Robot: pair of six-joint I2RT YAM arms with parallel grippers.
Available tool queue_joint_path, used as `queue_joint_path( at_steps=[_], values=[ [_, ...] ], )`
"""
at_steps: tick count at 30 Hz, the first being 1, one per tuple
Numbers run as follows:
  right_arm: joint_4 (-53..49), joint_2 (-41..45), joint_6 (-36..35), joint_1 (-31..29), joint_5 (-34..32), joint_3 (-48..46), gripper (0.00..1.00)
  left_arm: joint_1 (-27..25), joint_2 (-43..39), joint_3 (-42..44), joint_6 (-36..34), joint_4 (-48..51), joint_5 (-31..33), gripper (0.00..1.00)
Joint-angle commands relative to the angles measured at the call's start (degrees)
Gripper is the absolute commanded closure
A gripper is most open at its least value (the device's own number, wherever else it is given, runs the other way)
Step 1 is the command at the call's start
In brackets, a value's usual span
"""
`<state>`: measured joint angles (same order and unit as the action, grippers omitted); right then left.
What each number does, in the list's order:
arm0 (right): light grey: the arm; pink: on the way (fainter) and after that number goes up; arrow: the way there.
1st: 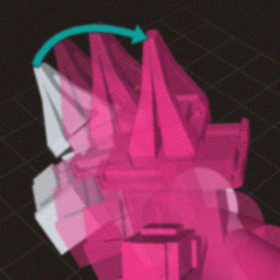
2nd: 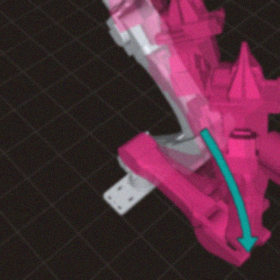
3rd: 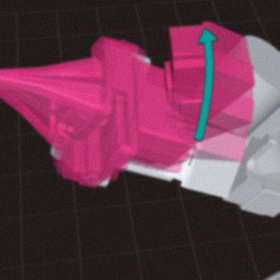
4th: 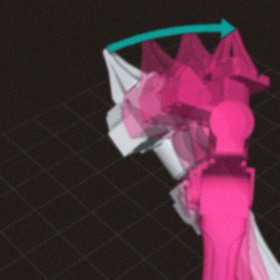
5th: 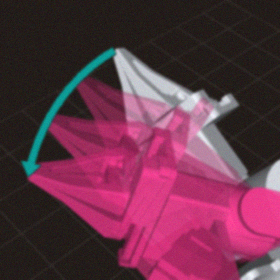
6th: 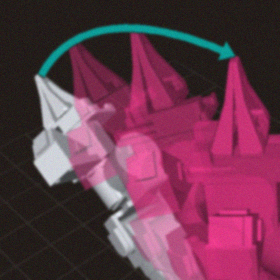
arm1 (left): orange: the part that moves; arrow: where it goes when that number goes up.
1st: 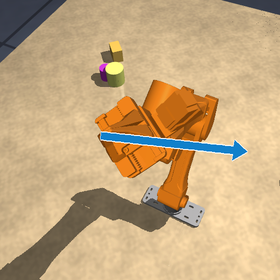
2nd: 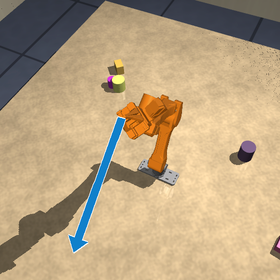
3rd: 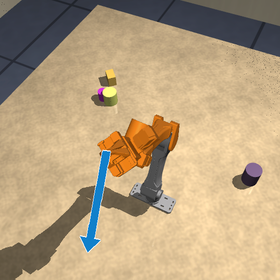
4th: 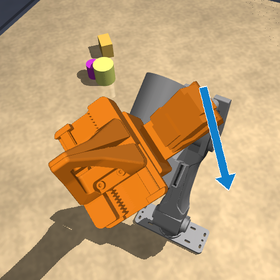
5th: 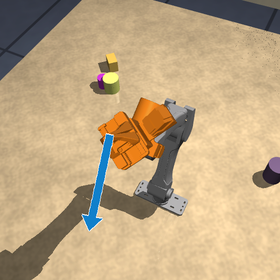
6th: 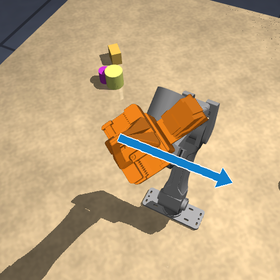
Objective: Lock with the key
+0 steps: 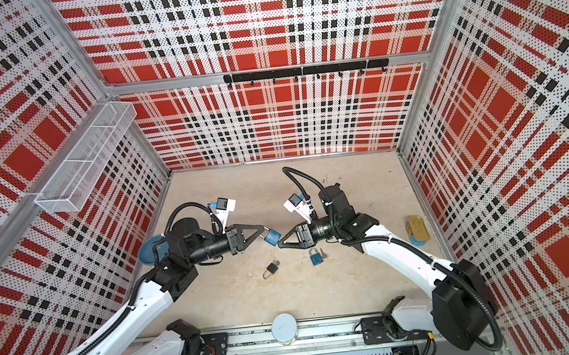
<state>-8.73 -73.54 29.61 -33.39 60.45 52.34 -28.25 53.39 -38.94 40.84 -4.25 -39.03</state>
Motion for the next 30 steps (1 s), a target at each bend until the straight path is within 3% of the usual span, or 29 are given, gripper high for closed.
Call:
queue_joint_path(
  at_steps=[1,5,14,22,30],
  values=[
    [4.39,0.41,0.05,0.33,1.66,-0.28,0.83,0.60,-0.80,-2.08,0.30,-1.07,-0.66,1.00],
    [5.03,0.39,0.41,0.35,1.81,-0.35,1.00,0.70,-0.66,-1.93,0.38,-1.10,-0.85,1.00],
    [5.06,0.84,0.58,0.98,0.98,-2.49,1.00,3.09,-0.21,-2.02,0.48,-1.11,-1.16,1.00],
    [3.84,3.80,0.63,4.80,-0.95,-10.15,1.00,6.86,0.43,-2.55,0.47,-1.11,-3.14,1.00],
    [2.83,5.69,-0.32,7.28,-2.01,-14.02,1.00,7.07,3.60,-2.61,-0.21,-1.26,-3.35,1.00]
  ],
)
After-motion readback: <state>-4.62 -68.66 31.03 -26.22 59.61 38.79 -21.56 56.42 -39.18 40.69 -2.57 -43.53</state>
